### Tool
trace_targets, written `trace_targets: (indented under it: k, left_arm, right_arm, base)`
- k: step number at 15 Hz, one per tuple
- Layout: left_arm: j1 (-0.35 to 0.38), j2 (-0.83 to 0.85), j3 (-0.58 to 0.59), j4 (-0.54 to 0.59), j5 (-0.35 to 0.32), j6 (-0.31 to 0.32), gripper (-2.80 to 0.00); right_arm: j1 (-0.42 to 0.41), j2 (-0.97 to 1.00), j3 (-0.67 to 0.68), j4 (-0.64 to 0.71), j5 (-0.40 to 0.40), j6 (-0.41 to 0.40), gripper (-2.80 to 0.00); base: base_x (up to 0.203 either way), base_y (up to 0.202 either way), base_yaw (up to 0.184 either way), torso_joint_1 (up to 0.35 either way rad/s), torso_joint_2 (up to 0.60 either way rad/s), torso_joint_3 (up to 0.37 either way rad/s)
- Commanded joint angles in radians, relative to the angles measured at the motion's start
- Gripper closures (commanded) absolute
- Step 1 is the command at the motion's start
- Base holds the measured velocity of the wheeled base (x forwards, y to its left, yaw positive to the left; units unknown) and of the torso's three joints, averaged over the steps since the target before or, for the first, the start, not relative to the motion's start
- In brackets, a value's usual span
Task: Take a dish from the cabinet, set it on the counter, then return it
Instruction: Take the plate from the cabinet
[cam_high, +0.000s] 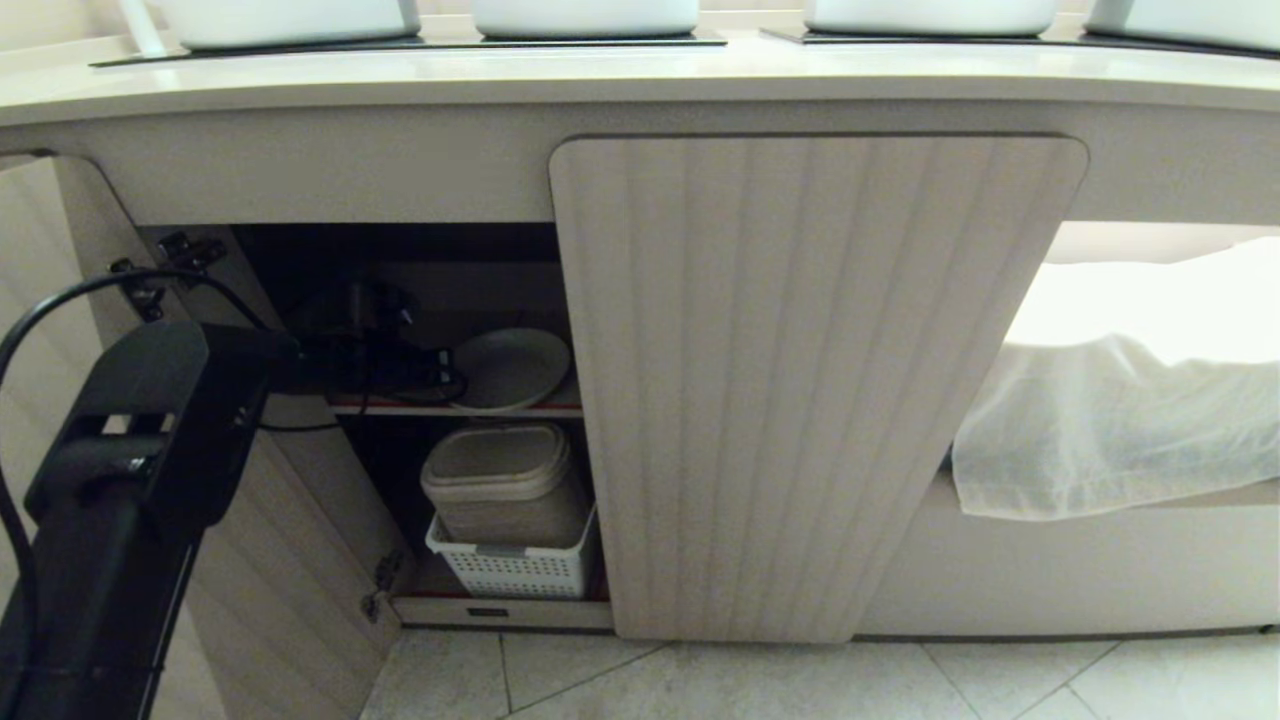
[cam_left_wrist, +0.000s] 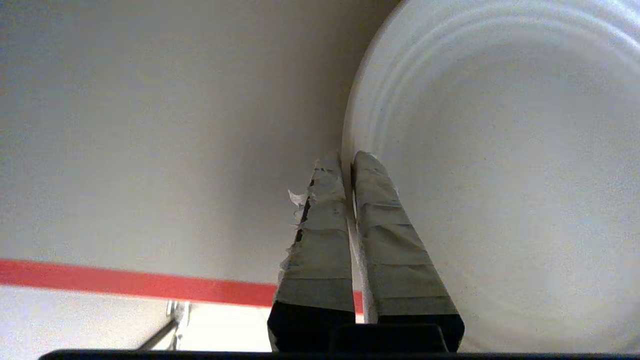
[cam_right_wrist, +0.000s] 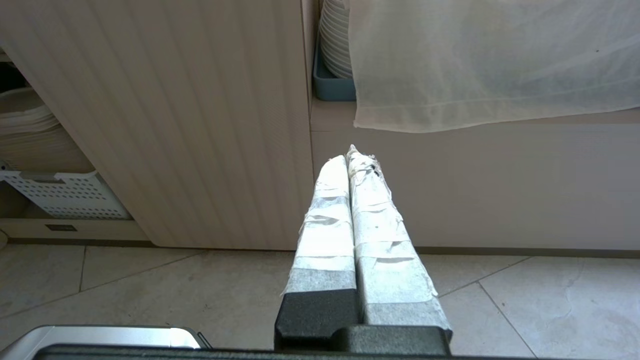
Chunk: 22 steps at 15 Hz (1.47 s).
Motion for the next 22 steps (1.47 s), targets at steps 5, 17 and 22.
trace_targets:
  k: [5, 17, 22]
  left_arm:
    - [0.001, -0.052, 0.007, 0.065, 0.000, -0.051, 0.00]
    - [-0.002, -0.156, 0.137, 0.108, -0.001, -0.128, 0.00]
    - [0.000, -0.196, 0.224, 0.114, -0.003, -0.186, 0.00]
  right_arm:
    - [0.000, 0.000, -0.001, -0.001, 0.000, 0.000, 0.00]
    - [0.000, 0.000, 0.001, 0.000, 0.000, 0.000, 0.00]
    - [0.000, 0.000, 0.000, 0.001, 0.000, 0.000, 0.00]
  base:
    - [0.000, 0.000, 0.000, 0.000, 0.00, 0.000]
    - [0.000, 0.000, 0.000, 0.000, 0.00, 0.000]
    - [0.000, 0.000, 0.000, 0.000, 0.00, 0.000]
